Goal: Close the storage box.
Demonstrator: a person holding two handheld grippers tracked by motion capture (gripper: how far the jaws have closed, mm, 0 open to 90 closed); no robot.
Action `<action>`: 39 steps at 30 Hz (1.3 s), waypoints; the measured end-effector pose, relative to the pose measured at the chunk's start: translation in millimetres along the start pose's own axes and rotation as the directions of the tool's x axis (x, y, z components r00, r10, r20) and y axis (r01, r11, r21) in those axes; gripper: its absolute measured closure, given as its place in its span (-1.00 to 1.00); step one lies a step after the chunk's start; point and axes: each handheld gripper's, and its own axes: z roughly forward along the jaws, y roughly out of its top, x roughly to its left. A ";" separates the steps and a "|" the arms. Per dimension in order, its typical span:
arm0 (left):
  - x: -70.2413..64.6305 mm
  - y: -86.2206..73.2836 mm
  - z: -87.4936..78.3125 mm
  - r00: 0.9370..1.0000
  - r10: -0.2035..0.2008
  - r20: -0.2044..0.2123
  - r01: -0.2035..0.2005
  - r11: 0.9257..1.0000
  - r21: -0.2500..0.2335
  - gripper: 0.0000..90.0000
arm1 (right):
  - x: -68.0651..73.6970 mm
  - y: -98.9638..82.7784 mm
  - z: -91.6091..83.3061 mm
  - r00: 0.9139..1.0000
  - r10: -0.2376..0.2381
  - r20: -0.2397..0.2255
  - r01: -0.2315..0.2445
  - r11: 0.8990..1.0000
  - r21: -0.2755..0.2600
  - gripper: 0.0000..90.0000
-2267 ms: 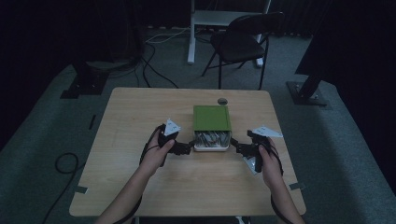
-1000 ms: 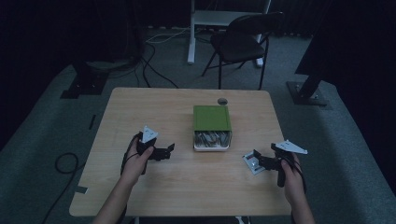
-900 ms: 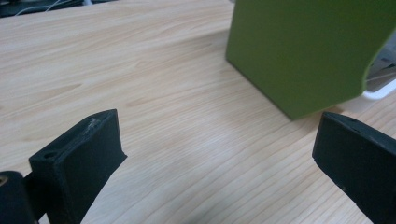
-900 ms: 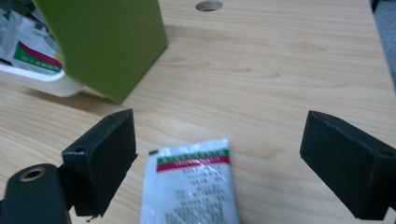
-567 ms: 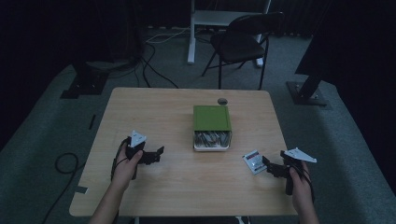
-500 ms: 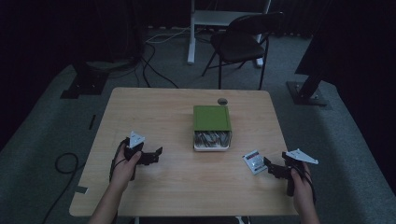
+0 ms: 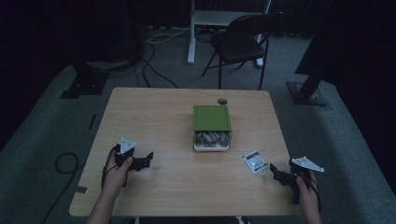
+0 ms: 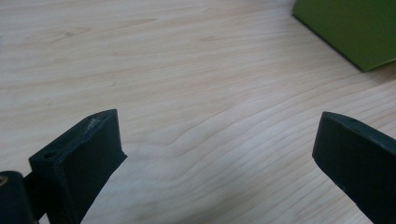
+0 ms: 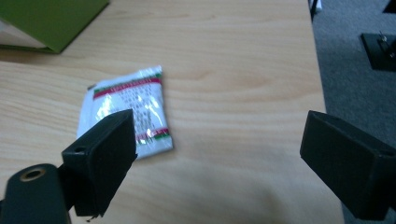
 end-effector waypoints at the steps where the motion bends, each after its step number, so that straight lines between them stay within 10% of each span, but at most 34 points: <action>1: 1.9 -1.6 -1.2 1.000 -0.005 -0.006 0.005 1.000 0.001 -0.95 | -0.7 -1.8 -1.1 1.000 -0.001 0.010 0.000 1.000 0.005 -0.77; 15: 25.3 -26.1 -17.9 0.990 -0.039 -0.137 0.047 0.997 0.062 -0.95 | -5.0 -19.8 -6.5 0.998 0.031 0.061 -0.035 0.996 0.078 -0.77; 34: 54.5 -46.5 -43.9 0.933 -0.148 -0.328 0.188 0.978 0.091 -0.95 | 5.6 -20.3 -0.5 0.997 -0.080 0.004 0.078 0.985 0.157 -0.77; 39: 57.8 -50.0 -46.6 0.928 -0.147 -0.343 0.193 0.976 0.105 -0.95 | 5.5 -20.3 -0.4 0.997 -0.080 0.004 0.079 0.984 0.157 -0.77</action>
